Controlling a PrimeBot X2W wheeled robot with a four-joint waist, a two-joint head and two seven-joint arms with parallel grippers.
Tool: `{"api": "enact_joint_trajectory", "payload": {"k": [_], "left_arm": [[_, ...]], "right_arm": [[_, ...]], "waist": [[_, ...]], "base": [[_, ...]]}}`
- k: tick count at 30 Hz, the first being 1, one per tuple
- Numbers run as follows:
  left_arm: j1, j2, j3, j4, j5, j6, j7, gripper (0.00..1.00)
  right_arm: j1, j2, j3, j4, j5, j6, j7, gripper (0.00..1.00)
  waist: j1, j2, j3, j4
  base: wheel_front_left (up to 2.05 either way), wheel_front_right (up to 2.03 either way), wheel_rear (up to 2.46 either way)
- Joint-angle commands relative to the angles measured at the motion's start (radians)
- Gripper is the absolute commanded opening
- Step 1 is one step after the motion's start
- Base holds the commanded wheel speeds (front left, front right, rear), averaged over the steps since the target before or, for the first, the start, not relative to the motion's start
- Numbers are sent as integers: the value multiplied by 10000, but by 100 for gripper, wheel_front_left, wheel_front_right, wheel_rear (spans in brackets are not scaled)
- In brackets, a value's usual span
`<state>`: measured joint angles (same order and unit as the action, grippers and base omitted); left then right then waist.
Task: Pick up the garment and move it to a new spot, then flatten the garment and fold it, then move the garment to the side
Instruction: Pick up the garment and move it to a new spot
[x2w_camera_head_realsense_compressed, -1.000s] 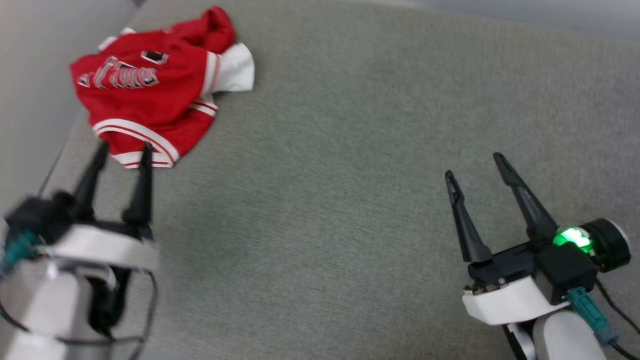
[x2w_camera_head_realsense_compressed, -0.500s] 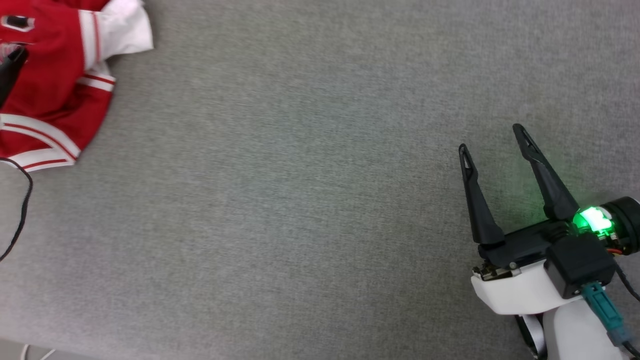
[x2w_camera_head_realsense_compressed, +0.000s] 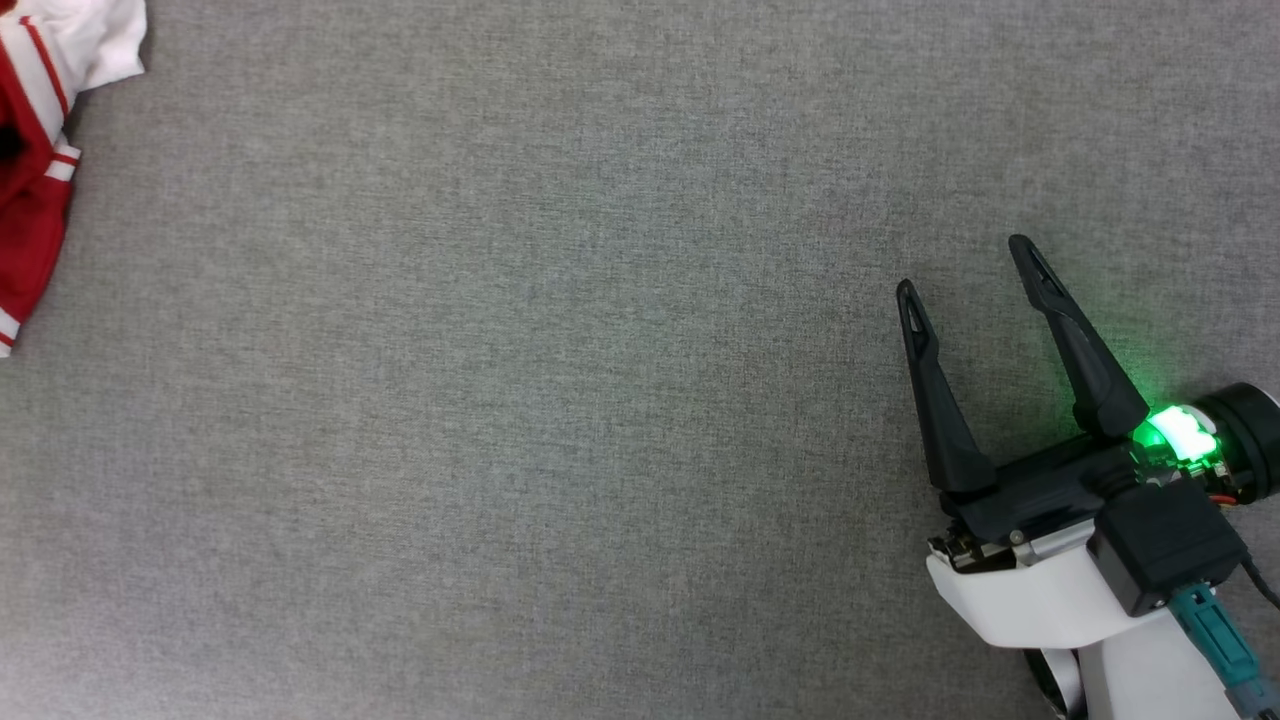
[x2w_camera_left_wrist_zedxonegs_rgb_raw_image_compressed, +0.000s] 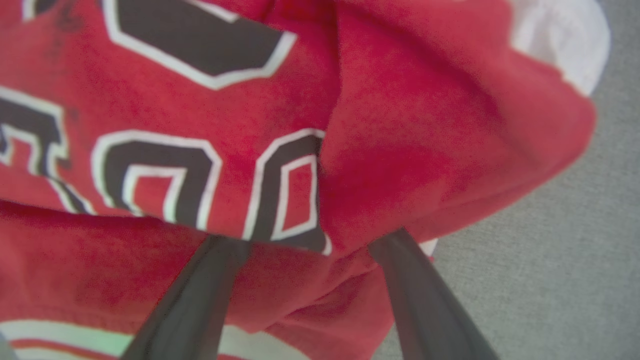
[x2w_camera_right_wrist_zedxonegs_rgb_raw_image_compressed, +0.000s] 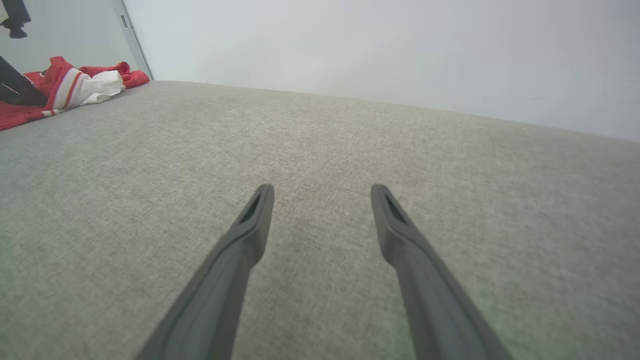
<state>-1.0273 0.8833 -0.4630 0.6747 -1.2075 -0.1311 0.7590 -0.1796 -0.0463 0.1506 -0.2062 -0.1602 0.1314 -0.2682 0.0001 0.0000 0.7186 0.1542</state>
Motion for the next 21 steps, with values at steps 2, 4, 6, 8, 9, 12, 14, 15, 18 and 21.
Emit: {"api": "enact_joint_trajectory", "payload": {"k": [2,4,6,8,9,12,14,15,18,21], "left_arm": [[281,-310,-483,408,29,33,483,100],[386,-419,-698,576,20,33,623,100],[460,-674,-758,653,-255,32,794,0],[431,-758,-707,600,-385,36,522,0],[387,-743,-635,636,-404,36,243,0],[239,-682,-522,702,-376,41,-524,0],[101,-570,-367,558,-375,36,-1271,0],[8,-511,-215,466,-404,30,-1802,0],[-59,-301,-40,261,-379,24,-2785,0],[48,-101,-134,-141,-404,24,-3787,0]], "right_arm": [[52,-75,-103,286,-13,-13,65,100],[41,-80,-129,302,-50,-15,76,100],[-1,-81,-163,316,-99,-15,92,100],[-2,-81,-219,294,-155,-15,92,100],[1,-85,-256,288,-184,-17,92,100],[7,-86,-279,332,-230,-17,89,100],[-42,-83,-235,337,-180,-17,86,100],[-63,-83,-217,345,-125,-17,61,100],[-97,-68,-148,412,-21,-13,53,100],[-99,-54,-88,564,146,-10,27,100]], "waist": [[-1,0,98,-38],[-1,0,156,-47],[-1,0,203,-44],[-1,0,214,-20],[-1,0,189,-3],[-1,0,-26,26],[-1,0,-263,28],[-1,0,-403,27],[-1,0,-726,-2],[-1,0,-1300,-27]], "base": [[0,0,0],[0,0,0],[0,0,0],[0,0,0],[0,0,0],[0,0,0],[0,0,0],[0,0,0],[0,0,0],[0,0,0]]}}
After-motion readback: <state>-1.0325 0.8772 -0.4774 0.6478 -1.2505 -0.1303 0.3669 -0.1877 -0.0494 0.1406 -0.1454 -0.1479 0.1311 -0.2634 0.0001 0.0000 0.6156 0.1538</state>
